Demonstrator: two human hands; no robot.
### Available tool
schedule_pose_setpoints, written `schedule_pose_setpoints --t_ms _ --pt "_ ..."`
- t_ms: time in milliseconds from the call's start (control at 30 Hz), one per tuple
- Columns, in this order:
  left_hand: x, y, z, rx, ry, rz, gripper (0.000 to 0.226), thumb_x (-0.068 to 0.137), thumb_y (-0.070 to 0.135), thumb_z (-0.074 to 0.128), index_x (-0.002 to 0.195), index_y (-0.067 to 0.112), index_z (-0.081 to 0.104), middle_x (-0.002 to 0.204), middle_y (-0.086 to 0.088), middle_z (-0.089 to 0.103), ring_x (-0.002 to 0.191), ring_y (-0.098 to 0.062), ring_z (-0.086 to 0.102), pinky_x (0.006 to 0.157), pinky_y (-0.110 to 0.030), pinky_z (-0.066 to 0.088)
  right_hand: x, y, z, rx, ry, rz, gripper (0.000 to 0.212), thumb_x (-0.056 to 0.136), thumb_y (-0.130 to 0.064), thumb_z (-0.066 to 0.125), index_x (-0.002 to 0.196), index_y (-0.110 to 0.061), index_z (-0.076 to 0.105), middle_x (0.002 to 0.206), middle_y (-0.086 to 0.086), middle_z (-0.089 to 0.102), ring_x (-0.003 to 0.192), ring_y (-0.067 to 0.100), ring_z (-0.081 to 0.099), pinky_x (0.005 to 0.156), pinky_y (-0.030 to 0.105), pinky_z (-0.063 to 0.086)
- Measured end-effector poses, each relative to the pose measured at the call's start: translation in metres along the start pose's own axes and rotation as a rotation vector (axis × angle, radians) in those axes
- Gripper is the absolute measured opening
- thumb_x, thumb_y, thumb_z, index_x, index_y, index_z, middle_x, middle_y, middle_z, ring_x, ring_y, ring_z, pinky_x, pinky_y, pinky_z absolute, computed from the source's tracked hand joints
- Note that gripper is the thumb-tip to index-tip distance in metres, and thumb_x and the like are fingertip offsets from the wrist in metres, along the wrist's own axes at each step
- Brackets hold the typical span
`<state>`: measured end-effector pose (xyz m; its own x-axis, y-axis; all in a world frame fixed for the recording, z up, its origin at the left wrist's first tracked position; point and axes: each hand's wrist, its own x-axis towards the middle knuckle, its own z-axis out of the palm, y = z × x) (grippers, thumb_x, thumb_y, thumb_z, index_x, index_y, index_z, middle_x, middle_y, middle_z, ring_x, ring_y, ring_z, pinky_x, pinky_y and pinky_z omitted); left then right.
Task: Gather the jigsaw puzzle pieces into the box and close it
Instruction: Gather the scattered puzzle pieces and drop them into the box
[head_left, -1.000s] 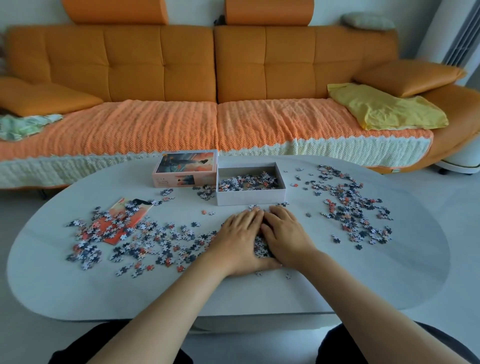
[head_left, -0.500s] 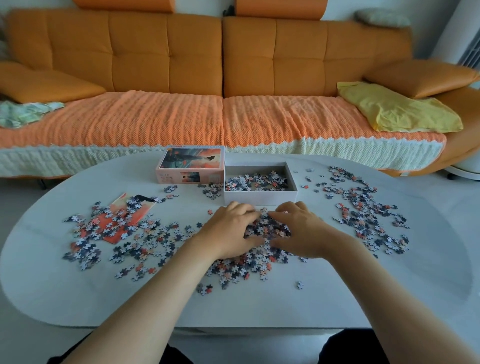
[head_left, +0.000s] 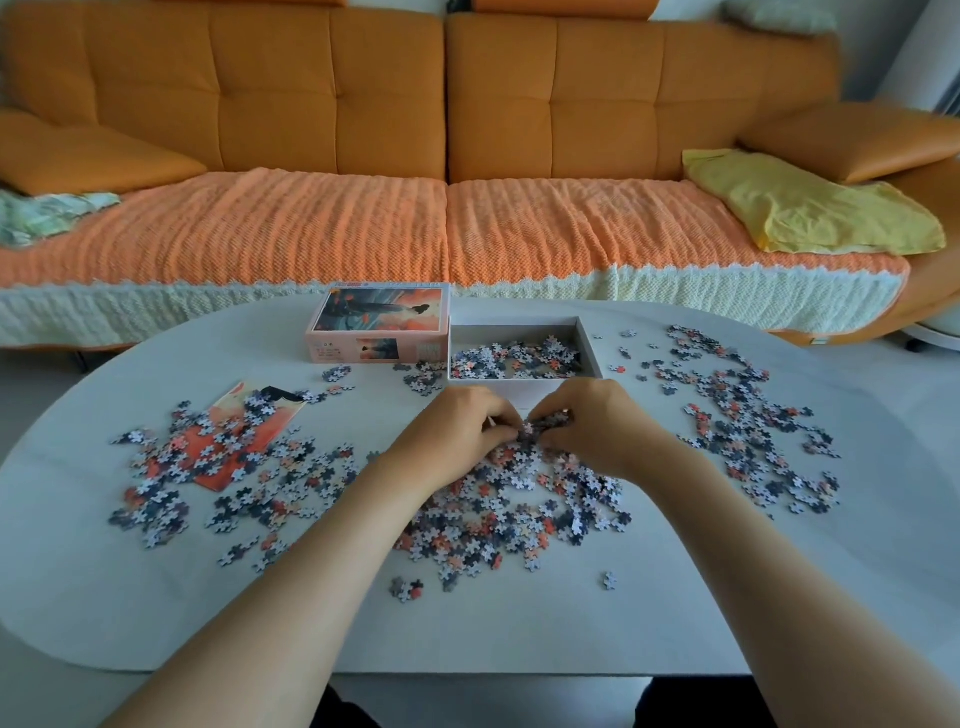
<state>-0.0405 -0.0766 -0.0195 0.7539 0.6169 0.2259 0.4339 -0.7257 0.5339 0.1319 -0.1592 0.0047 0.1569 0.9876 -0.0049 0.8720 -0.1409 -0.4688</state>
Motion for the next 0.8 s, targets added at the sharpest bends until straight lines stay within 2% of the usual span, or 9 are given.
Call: schedule_pose_setpoints --t_ms 133,200,267,367,433,500,600,700,800 --pt "0.011 0.003 -0.012 -0.094 0.082 -0.021 0.011 0.088 0.022 0.070 0.099 0.021 0.075 0.089 0.012 0.064 0.076 0.002 0.057 0.067 -0.015 0.043 0.009 -0.004 -0.015 0.050 0.099 0.003 0.018 0.083 -0.020 0.075 0.099 -0.027 0.075 0.083 -0.010 0.066 0.065 0.008 0.064 0.057 0.019 0.053" --pt "0.021 0.002 -0.018 -0.109 0.150 -0.036 0.012 0.088 0.024 0.070 0.099 0.024 0.074 0.091 0.014 0.062 0.078 0.000 0.056 0.067 -0.015 0.041 0.019 -0.003 -0.022 0.082 0.182 0.003 0.021 0.082 -0.019 0.075 0.101 -0.026 0.074 0.085 -0.009 0.064 0.065 0.008 0.063 0.055 0.012 0.050" --pt "0.031 -0.002 -0.024 -0.087 0.232 -0.055 0.011 0.087 0.024 0.071 0.098 0.025 0.073 0.096 0.011 0.064 0.082 -0.005 0.057 0.073 -0.019 0.045 0.032 -0.001 -0.026 0.072 0.307 -0.020 0.023 0.082 -0.016 0.075 0.104 -0.022 0.074 0.091 -0.005 0.064 0.069 0.010 0.061 0.060 0.010 0.045" --pt "0.043 -0.015 -0.023 0.021 0.292 -0.085 0.010 0.087 0.026 0.071 0.096 0.027 0.073 0.097 0.007 0.065 0.087 -0.012 0.058 0.079 -0.032 0.048 0.048 0.003 -0.024 0.098 0.455 -0.048 0.024 0.082 -0.012 0.074 0.106 -0.016 0.074 0.098 0.001 0.064 0.079 0.017 0.060 0.073 0.022 0.048" --pt "0.046 -0.022 -0.019 0.118 0.256 -0.105 0.016 0.089 0.035 0.067 0.102 0.028 0.072 0.104 0.005 0.067 0.100 -0.019 0.058 0.087 -0.038 0.046 0.054 0.006 -0.017 0.078 0.453 -0.061 0.025 0.083 -0.011 0.073 0.108 -0.014 0.074 0.101 0.003 0.063 0.080 0.016 0.057 0.075 0.022 0.045" --pt "0.047 -0.025 -0.015 0.220 0.187 -0.118 0.033 0.092 0.046 0.058 0.115 0.025 0.069 0.117 0.002 0.067 0.111 -0.023 0.055 0.097 -0.041 0.040 0.057 0.009 -0.009 0.012 0.366 -0.055 0.030 0.085 -0.012 0.071 0.115 -0.017 0.071 0.106 0.004 0.062 0.086 0.017 0.056 0.077 0.020 0.041" --pt "0.046 -0.023 -0.013 0.270 0.131 -0.103 0.047 0.095 0.054 0.046 0.126 0.023 0.063 0.127 0.001 0.061 0.120 -0.023 0.049 0.104 -0.041 0.032 0.054 0.010 -0.007 0.030 0.261 -0.015 0.037 0.089 -0.013 0.066 0.124 -0.025 0.065 0.112 0.003 0.065 0.085 0.015 0.056 0.079 0.025 0.046" --pt "0.041 -0.019 -0.010 0.295 0.206 -0.015 0.037 0.096 0.045 0.053 0.123 0.022 0.064 0.123 0.005 0.059 0.118 -0.020 0.049 0.100 -0.038 0.031 0.050 0.010 -0.012 0.068 0.300 -0.048 0.039 0.088 -0.006 0.062 0.117 -0.031 0.069 0.102 0.000 0.070 0.083 0.018 0.063 0.079 0.029 0.052" --pt "0.034 -0.009 -0.007 0.289 0.298 0.131 0.023 0.092 0.025 0.063 0.113 0.017 0.068 0.107 0.003 0.059 0.106 -0.021 0.053 0.091 -0.037 0.042 0.043 0.013 -0.019 0.111 0.380 -0.074 0.032 0.087 -0.003 0.063 0.106 -0.025 0.074 0.104 -0.003 0.070 0.086 0.013 0.063 0.083 0.024 0.051"
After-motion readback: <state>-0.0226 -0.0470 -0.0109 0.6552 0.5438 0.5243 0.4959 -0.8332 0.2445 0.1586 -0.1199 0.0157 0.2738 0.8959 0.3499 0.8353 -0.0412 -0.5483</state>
